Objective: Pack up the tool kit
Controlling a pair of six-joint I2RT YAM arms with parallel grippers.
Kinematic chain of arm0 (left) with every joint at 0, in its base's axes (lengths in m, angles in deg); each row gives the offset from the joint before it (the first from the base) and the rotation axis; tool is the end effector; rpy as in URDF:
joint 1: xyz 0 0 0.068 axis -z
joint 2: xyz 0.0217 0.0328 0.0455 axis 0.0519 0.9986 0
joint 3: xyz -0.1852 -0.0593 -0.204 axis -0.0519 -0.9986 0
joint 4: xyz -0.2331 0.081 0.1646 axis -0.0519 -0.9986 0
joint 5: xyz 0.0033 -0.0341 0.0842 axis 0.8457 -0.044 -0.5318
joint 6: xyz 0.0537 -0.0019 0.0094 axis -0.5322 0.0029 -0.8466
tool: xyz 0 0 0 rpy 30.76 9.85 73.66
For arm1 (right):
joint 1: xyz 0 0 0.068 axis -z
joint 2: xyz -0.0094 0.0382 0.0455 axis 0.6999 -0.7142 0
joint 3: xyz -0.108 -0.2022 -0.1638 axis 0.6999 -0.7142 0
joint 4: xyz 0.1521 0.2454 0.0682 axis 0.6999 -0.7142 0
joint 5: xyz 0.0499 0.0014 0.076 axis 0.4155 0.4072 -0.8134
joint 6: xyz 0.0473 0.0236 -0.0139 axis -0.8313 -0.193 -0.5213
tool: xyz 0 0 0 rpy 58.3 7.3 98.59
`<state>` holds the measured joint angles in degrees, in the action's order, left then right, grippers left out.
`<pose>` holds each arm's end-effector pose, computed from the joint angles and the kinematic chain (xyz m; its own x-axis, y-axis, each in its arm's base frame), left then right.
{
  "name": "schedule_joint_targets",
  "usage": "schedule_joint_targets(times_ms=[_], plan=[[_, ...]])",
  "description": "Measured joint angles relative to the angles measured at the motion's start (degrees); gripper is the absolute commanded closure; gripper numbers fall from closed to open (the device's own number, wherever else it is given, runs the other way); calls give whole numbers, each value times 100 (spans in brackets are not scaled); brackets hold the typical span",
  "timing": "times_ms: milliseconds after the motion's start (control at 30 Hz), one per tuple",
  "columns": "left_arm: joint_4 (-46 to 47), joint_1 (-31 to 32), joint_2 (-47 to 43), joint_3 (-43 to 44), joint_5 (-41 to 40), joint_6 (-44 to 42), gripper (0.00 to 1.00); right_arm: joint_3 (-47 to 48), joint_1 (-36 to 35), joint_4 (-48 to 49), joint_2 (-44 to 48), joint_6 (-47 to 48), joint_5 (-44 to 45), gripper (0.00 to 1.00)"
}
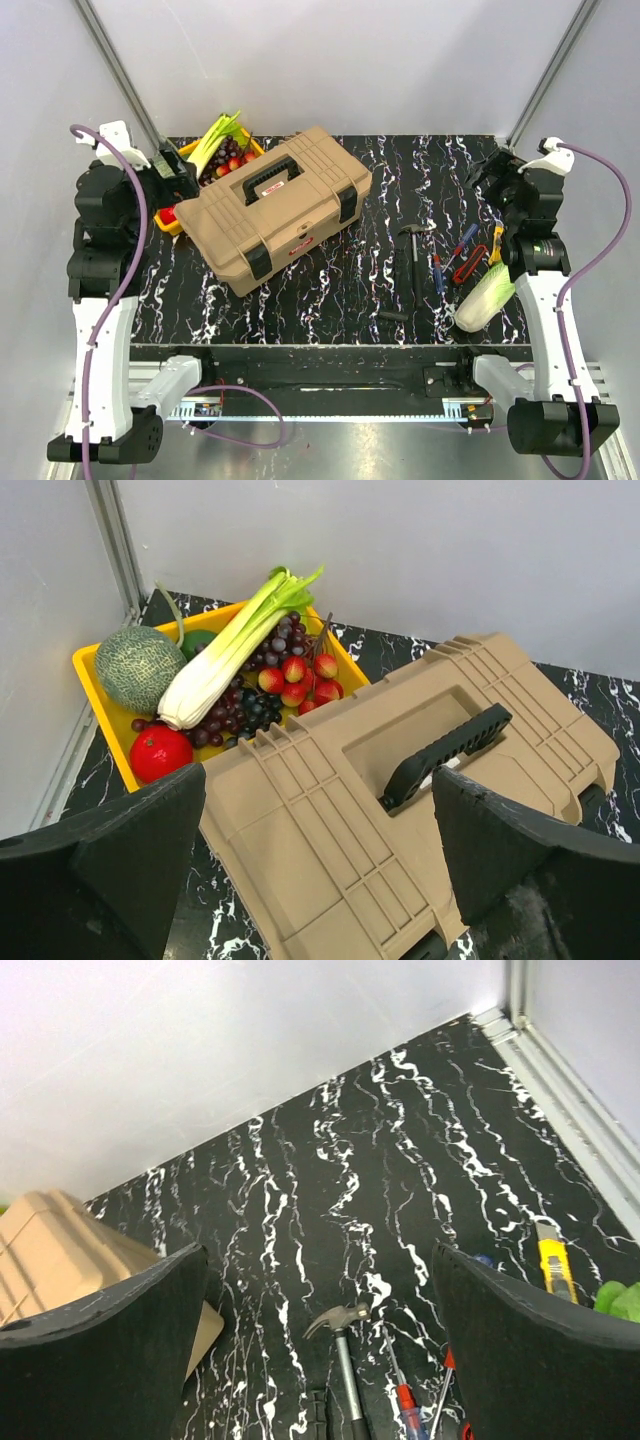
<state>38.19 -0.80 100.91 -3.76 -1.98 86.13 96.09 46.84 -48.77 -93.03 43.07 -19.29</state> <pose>0.1825 -0.0048 0.5017 -0.1415 -0.2129 -0.9668 -0.0529 0.9768 -0.2074 0.2526 -0.0152 0.4041 -0.1068 0.3565 -0.9282 0.2147 0.9198 0.3286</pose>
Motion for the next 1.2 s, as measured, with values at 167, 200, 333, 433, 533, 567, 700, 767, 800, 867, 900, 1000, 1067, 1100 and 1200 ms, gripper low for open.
schedule_joint_targets(times_ms=[167, 200, 333, 433, 533, 567, 700, 767, 800, 867, 900, 1000, 1067, 1100, 1200], plan=[[-7, 0, 103, -118, 310, 35, 1, -44, 0, 17, 52, 55, -789, 0], [2, 0, 175, -118, 402, 79, 1, -46, 0, 17, 46, 63, -1016, 0], [-42, 0, 584, -111, 640, 229, 1, -101, 0, 24, 4, 26, -1886, 0], [-153, 0, 1054, 4, 669, 293, 1, -254, 0, 26, -15, -111, -2457, 1], [-192, -13, 1475, 111, 680, 426, 1, -514, 0, 107, -9, -284, -2990, 1], [-186, -24, 1578, 118, 708, 468, 1, -660, 0, 260, 13, -350, -3193, 1], [-55, -85, 1971, 107, 837, 595, 1, -1447, -4, 841, 234, -728, -3969, 1], [149, -160, 2168, 61, 957, 597, 1, -1722, -46, 1049, 280, -907, -4258, 1], [238, -205, 2243, 31, 1023, 581, 1, -1799, -74, 1113, 282, -966, -4343, 1], [466, -341, 2411, -48, 1224, 496, 1, -1923, -221, 1246, 280, -1078, -4474, 1], [625, -446, 2520, -101, 1368, 415, 1, -1958, -361, 1307, 267, -1099, -4531, 1], [887, -686, 2841, -133, 1823, 227, 1, -1963, -763, 1438, 164, -1117, -4592, 1], [1034, -837, 3036, -155, 2166, 127, 1, -1961, -1080, 1519, -20, -1095, -4675, 1], [1108, -929, 3132, -177, 2332, 90, 1, -1961, -1204, 1558, -125, -1071, -4743, 1], [1235, -1182, 3348, -247, 2693, 70, 1, -1945, -1687, 1676, -520, -975, -4953, 1]])
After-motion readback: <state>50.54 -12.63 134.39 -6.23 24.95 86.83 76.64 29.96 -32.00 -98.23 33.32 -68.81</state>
